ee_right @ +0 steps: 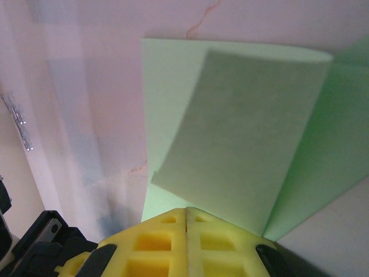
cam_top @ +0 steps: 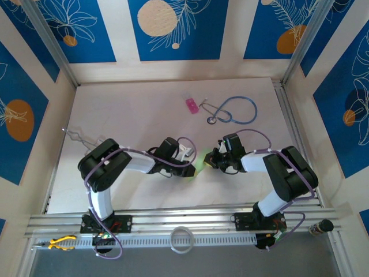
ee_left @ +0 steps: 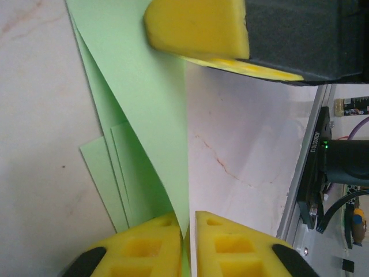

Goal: Fold a paper plane with a square sheet of paper (pick it up from the middle)
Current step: Fold the wing for the fifth time at the center of the table.

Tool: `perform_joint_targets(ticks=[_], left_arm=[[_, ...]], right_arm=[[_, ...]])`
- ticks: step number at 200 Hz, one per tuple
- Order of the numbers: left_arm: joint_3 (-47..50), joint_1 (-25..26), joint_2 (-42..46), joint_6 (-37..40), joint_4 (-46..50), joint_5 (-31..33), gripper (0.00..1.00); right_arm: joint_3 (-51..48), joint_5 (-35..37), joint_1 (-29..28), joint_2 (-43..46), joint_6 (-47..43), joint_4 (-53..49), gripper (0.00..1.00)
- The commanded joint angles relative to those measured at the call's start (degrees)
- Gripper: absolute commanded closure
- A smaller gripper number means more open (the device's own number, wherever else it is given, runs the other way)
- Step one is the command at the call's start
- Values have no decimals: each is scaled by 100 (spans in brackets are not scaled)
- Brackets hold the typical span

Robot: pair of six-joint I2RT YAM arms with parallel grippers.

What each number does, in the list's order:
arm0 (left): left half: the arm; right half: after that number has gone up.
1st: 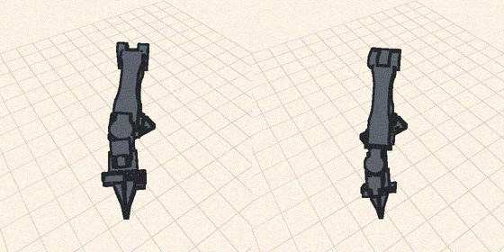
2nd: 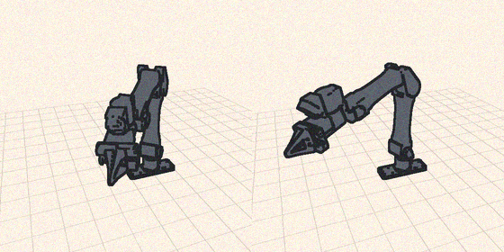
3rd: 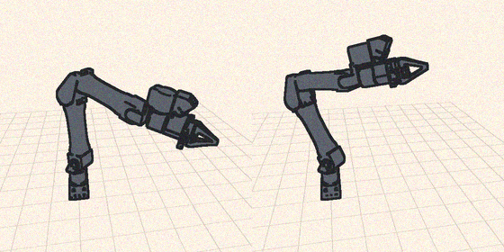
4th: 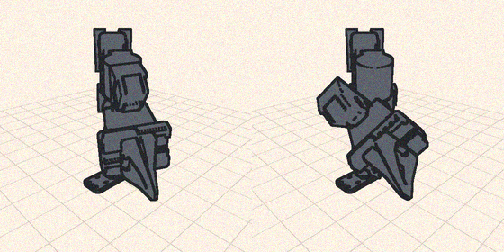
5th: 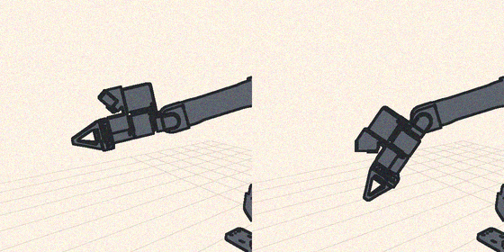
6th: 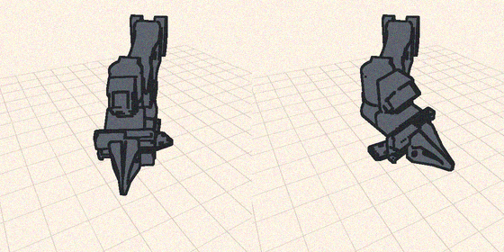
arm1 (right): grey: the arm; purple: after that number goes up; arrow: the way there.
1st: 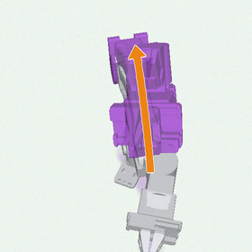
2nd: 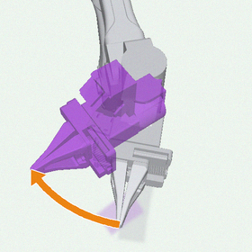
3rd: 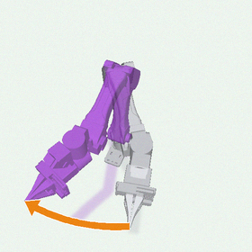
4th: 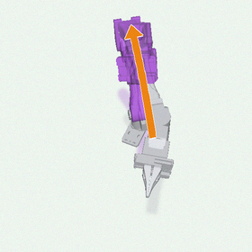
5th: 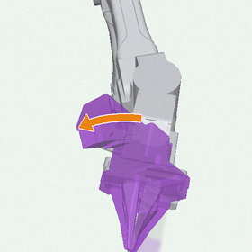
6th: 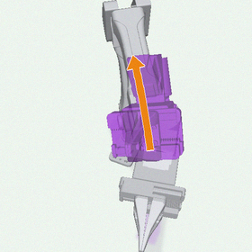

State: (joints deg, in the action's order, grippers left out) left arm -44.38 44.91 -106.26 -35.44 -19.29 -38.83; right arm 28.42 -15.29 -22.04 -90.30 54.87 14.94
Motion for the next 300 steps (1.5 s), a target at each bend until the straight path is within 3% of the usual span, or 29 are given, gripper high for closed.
perform_joint_targets(ticks=[1, 50, 75, 94, 140, 156, 201, 218, 234, 249, 269, 284, 300], left_arm=[[184, 45, 121, 115, 421, -214, 85], [289, 49, 229, 254, 572, -252, 100], [298, 51, 178, 307, 666, -287, 100], [289, 47, 157, 360, 772, -378, 92], [362, 47, 246, 512, 1035, -332, 91], [335, 45, 274, 591, 1207, -263, 86], [300, 37, 358, 790, 1591, -99, 91], [307, 40, 360, 841, 1639, -108, 100], [307, 44, 376, 850, 1683, -84, 100], [315, 39, 408, 863, 1754, -6, 88], [331, 42, 448, 873, 1813, 64, 84], [331, 37, 491, 915, 1899, 106, 85], [351, 36, 527, 929, 1896, 120, 96]], right_arm=[[41, 202, 3, -189, -117, -254, 98], [71, 289, 2, -220, -121, -407, 99], [74, 332, 1, -231, -110, -452, 99], [69, 369, 1, -238, -118, -479, 99], [81, 367, 1, -259, -122, -486, 99], [96, 369, -1, -266, -137, -514, 99], [127, 373, 7, -305, -155, -553, 99], [141, 373, 2, -317, -162, -553, 100], [146, 370, 3, -334, -163, -579, 100], [151, 377, 6, -339, -163, -580, 100], [152, 378, 0, -339, -163, -580, 100], [155, 378, 4, -339, -162, -591, 100], [163, 378, 6, -339, -161, -597, 100]])
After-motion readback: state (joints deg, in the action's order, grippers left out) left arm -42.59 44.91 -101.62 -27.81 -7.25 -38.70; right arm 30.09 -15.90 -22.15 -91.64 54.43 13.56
